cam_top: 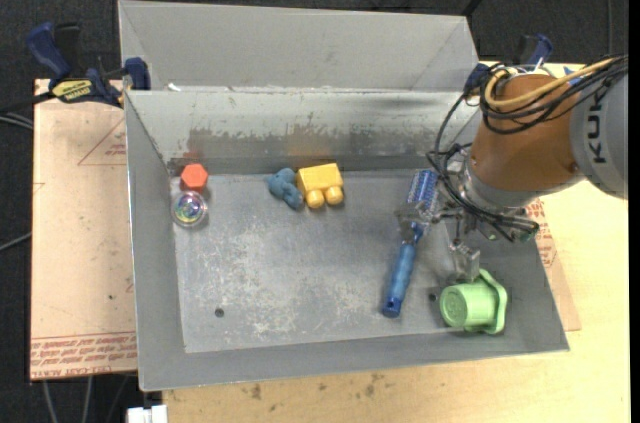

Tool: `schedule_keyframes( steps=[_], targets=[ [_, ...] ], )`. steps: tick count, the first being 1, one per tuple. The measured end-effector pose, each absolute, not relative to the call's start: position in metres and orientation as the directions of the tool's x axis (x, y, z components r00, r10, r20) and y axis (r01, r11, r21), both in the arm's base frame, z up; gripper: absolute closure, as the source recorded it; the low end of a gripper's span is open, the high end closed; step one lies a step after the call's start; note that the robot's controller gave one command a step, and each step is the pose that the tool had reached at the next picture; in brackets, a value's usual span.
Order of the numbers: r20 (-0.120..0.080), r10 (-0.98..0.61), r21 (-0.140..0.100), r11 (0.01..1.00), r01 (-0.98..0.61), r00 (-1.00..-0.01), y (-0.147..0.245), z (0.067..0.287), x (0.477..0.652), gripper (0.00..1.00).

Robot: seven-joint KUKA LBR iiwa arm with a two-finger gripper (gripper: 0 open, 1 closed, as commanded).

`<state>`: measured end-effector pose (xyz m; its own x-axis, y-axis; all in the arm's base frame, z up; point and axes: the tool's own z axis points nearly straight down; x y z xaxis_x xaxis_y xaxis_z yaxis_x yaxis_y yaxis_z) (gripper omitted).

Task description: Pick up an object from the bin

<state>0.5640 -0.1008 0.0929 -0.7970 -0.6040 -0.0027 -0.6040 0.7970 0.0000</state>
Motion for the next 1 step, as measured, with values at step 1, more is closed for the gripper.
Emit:
schedule_keyframes(
  steps=[1],
  targets=[
    [-0.003, -0.726, 0.001, 0.687, -0.726, -0.687, -0.0676, 0.0698, 0.5635, 0.0]
  ],
)
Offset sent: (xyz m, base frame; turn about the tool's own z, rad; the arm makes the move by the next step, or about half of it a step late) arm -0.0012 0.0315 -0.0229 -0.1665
